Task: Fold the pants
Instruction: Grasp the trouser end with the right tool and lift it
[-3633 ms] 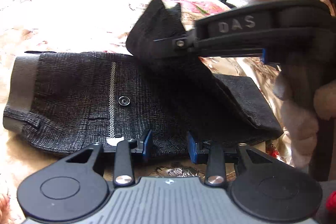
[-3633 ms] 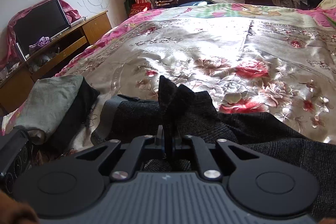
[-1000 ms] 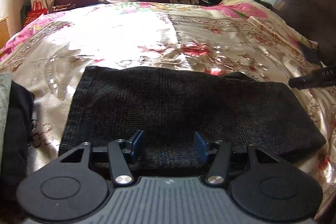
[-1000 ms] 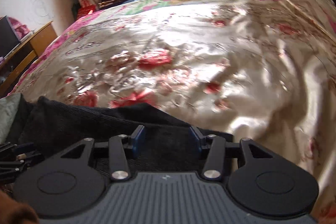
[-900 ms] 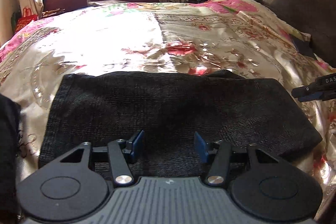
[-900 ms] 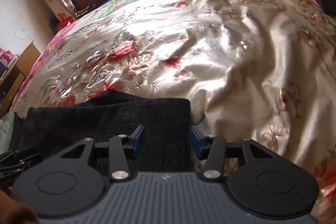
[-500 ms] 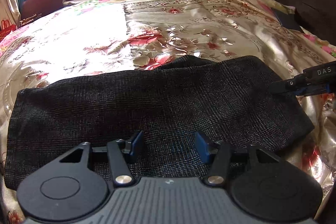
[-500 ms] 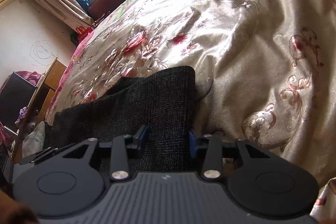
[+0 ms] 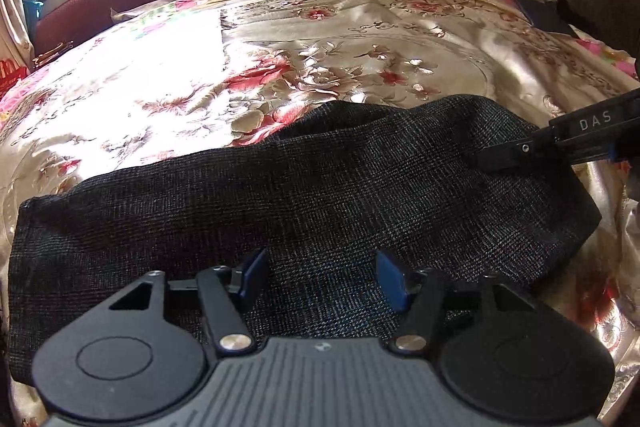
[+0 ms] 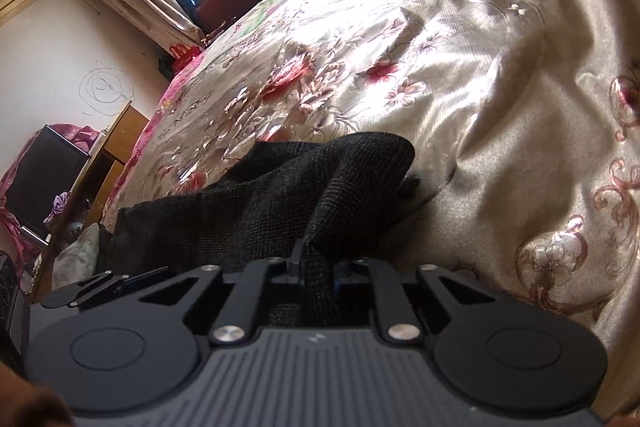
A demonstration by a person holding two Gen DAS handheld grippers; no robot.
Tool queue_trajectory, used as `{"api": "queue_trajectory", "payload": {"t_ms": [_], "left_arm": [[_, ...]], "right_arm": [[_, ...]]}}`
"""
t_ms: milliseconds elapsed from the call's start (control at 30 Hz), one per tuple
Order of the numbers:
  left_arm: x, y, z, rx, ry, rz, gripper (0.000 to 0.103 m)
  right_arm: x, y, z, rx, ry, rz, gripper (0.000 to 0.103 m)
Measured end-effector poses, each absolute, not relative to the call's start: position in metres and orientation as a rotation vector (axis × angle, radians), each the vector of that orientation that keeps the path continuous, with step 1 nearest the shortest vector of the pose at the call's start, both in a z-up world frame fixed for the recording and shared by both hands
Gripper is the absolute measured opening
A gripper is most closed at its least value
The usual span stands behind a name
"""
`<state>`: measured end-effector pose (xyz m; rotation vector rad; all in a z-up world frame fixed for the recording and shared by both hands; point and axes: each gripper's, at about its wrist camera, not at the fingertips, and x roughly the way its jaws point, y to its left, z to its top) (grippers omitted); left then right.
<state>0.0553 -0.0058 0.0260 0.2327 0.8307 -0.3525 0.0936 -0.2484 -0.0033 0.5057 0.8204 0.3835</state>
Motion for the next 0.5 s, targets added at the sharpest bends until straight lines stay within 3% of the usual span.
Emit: {"api": "queue_trajectory", "payload": {"t_ms": [500], "left_arm": [[0.033, -0.1, 0.025, 0.265, 0.807, -0.672, 0.074]], "right_arm": [[0.038, -0.361, 0.048, 0.441, 0.812, 0.063, 0.006]]}}
